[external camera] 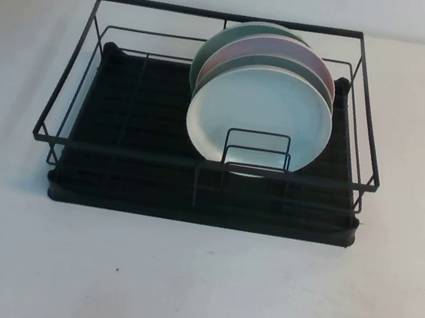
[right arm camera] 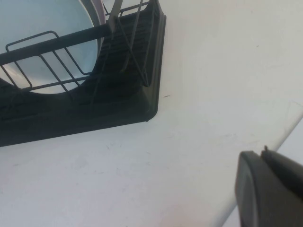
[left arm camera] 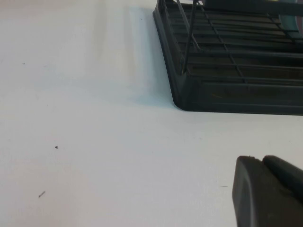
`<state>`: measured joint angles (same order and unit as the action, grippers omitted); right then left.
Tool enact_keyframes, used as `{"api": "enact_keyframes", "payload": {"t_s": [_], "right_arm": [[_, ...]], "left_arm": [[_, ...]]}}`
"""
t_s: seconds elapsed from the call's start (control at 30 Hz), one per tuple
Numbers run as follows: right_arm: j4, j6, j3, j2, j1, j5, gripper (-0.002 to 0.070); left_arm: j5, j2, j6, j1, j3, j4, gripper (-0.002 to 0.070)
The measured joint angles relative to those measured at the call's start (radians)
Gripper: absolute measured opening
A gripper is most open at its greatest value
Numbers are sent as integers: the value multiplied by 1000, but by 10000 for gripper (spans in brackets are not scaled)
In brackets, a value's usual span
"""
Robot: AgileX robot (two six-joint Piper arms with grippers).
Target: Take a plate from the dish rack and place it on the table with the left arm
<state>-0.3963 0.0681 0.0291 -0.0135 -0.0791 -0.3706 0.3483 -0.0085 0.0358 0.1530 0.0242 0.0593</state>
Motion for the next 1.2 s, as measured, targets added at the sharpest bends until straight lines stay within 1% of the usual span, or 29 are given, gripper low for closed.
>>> {"api": "enact_keyframes", "payload": {"t_s": [0.93, 1.0, 1.07, 1.2], "right_arm": [[0, 0, 0, 0, 0, 0, -18], [0, 0, 0, 0, 0, 0, -18], [0, 0, 0, 0, 0, 0, -18], [0, 0, 0, 0, 0, 0, -18]], "left_arm": [[-6, 0, 0, 0, 0, 0, -4], [-36, 0, -19, 0, 0, 35, -4], [-89, 0, -64, 0, 0, 111, -4], [-213, 0, -172, 0, 0, 315, -4]]}}
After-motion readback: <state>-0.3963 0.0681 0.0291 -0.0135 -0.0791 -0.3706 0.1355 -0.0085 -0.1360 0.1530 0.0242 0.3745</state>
